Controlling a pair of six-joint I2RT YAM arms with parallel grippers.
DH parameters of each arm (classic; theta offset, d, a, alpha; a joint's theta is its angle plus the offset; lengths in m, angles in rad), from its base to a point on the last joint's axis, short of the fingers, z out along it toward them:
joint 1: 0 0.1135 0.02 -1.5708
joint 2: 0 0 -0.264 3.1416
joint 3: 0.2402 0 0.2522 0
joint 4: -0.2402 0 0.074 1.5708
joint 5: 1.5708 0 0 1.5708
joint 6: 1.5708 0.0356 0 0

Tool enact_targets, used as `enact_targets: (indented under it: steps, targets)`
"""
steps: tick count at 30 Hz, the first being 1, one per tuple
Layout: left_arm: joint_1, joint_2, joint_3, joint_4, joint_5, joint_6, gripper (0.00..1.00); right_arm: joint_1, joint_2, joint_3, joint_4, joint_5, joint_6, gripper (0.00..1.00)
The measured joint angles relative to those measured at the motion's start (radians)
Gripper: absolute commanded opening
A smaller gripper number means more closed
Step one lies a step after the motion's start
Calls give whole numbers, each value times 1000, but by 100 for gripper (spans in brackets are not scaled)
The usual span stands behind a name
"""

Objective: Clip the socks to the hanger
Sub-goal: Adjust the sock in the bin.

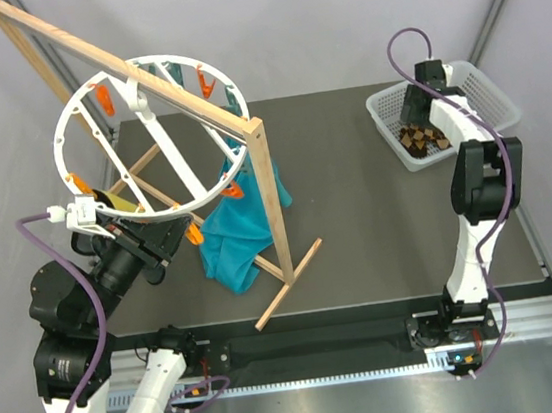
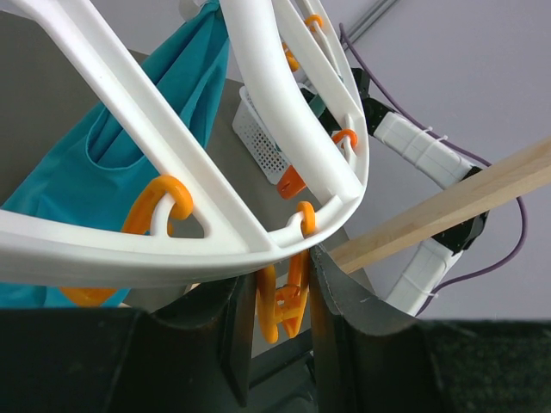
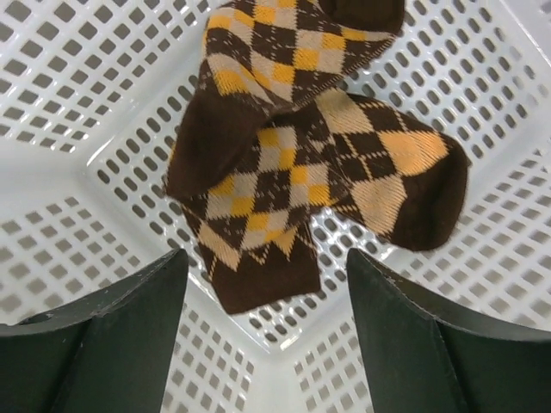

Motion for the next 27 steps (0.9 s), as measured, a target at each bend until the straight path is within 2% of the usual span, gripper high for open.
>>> enact_targets:
  steps: [3,8,15,16,21,22,23,27]
  targets:
    - [0,0,-2,0,0,0,0,-4,54,50,1,-9,1,74]
    - [0,0,-6,0,0,0,0,-8,117,77,7,-19,4,60]
    - [0,0,-21,0,-4,0,0,-19,171,136,8,-17,11,55]
    - [0,0,-22,0,-3,0,0,-20,177,141,8,-16,11,46]
    - [0,0,-22,0,-3,0,0,-24,189,154,6,-18,20,19]
    - [0,0,-22,0,-3,0,0,-25,189,158,5,-19,21,7]
    - [0,0,-22,0,-3,0,0,-26,189,161,5,-19,18,2]
    - [0,0,-22,0,-3,0,0,-26,188,180,5,-18,29,0]
